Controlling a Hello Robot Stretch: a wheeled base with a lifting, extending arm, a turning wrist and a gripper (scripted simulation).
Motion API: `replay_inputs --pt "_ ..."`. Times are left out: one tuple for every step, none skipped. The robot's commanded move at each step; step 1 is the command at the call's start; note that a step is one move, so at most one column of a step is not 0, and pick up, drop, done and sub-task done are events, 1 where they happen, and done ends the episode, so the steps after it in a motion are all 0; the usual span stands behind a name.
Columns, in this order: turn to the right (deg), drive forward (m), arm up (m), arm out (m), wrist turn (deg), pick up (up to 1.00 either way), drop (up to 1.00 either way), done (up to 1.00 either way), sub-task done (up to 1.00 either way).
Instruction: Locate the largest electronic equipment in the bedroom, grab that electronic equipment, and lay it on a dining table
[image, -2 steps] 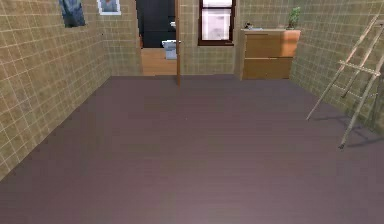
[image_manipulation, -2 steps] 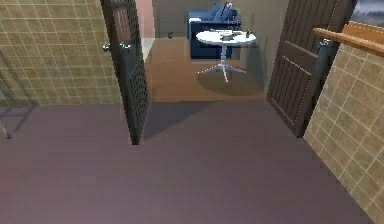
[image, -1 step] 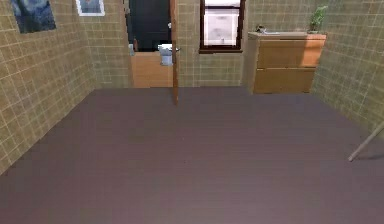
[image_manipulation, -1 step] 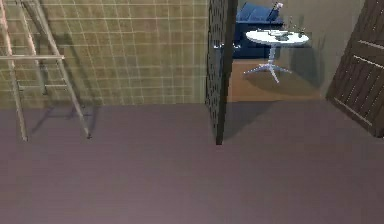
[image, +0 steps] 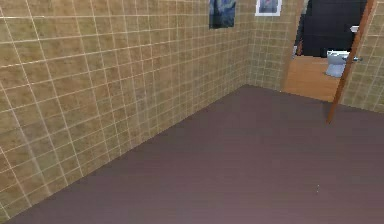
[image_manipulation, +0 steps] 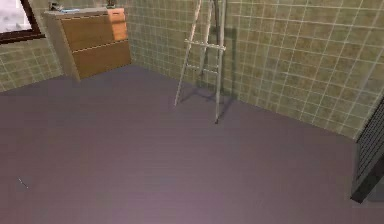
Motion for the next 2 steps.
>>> replay_inputs --pt "0.0 0.45 0.0 0.0 0.0 0.0 0.0 0.0 0.0" --pt "-45.0 0.0 0.0 0.0 0.0 0.0 0.0 0.0 0.0"
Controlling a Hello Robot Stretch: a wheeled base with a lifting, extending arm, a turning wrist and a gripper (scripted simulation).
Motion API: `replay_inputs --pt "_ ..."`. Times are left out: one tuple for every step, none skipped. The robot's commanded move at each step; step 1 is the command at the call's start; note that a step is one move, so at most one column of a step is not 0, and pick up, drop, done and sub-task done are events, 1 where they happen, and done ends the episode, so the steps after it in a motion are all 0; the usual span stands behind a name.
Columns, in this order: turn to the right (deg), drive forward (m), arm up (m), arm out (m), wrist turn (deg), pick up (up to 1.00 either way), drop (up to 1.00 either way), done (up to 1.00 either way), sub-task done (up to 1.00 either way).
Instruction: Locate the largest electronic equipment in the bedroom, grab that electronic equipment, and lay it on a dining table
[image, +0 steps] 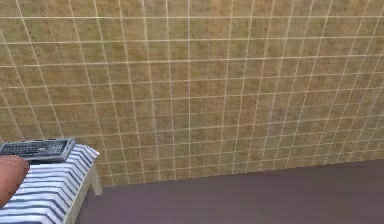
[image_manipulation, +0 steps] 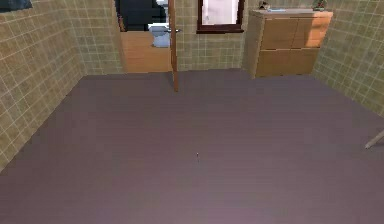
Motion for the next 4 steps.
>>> replay_inputs --pt "-9.0 0.0 0.0 0.0 0.0 0.0 0.0 0.0 0.0" --pt "0.0 0.25 0.0 0.0 0.0 0.0 0.0 0.0 0.0" --pt "-45.0 0.0 0.0 0.0 0.0 0.0 0.0 0.0 0.0" --pt "-45.0 0.0 0.0 0.0 0.0 0.0 0.0 0.0 0.0"
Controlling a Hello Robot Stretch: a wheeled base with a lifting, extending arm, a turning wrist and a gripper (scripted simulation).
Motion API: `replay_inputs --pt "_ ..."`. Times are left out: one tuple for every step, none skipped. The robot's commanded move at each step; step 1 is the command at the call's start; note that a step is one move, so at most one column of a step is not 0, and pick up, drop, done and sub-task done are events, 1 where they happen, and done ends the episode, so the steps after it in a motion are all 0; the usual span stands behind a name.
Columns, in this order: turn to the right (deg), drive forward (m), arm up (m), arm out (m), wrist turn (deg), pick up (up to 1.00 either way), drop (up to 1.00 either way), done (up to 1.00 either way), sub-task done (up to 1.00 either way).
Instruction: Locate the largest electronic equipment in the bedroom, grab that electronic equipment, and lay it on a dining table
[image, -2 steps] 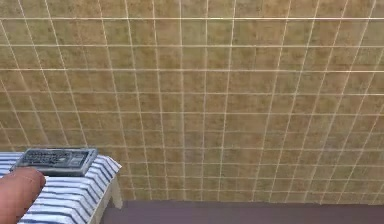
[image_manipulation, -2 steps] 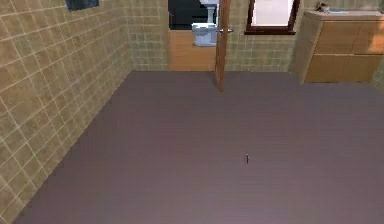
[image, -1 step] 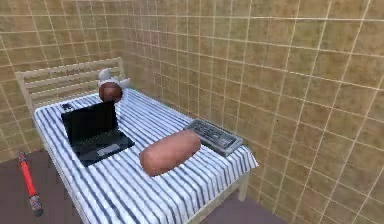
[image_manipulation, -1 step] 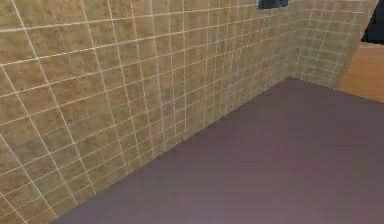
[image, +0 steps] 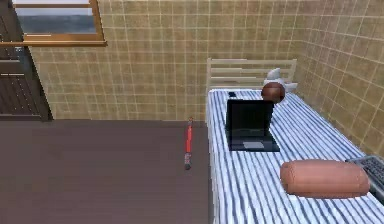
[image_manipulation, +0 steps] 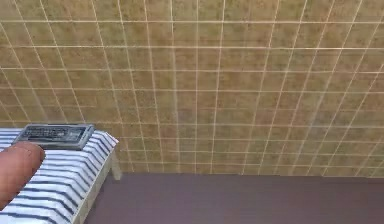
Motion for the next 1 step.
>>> replay_inputs --pt "-36.0 0.0 0.0 0.0 0.0 0.0 0.0 0.0 0.0"
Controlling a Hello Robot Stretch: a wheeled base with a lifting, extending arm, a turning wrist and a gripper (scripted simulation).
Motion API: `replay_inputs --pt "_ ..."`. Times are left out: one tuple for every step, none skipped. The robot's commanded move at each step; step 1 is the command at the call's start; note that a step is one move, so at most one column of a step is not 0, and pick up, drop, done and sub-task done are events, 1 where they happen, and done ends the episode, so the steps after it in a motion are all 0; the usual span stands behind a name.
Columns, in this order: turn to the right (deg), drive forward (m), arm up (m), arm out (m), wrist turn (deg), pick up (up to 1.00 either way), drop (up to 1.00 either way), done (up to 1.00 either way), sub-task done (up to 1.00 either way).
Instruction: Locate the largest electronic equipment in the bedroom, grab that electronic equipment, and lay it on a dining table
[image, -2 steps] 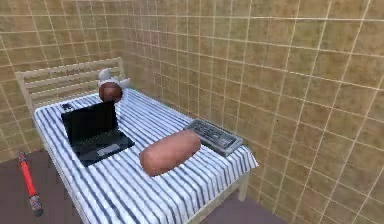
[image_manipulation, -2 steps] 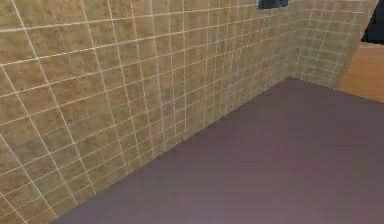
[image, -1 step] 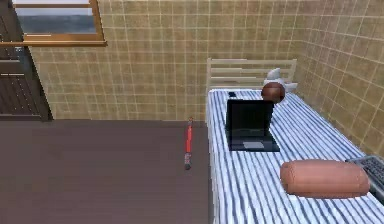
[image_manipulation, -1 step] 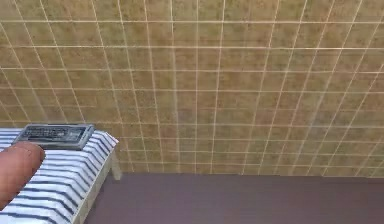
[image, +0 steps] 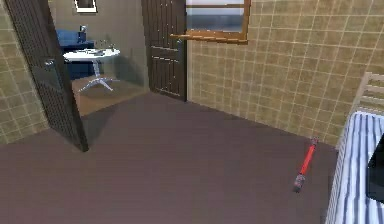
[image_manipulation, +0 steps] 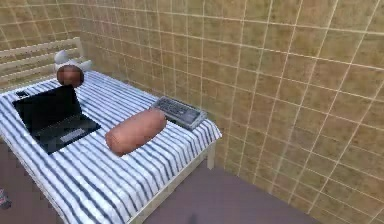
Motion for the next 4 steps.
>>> replay_inputs --pt "45.0 0.0 0.0 0.0 0.0 0.0 0.0 0.0 0.0" --pt "45.0 0.0 0.0 0.0 0.0 0.0 0.0 0.0 0.0" --pt "21.0 0.0 0.0 0.0 0.0 0.0 0.0 0.0 0.0" --pt "0.0 0.6 0.0 0.0 0.0 0.0 0.0 0.0 0.0"
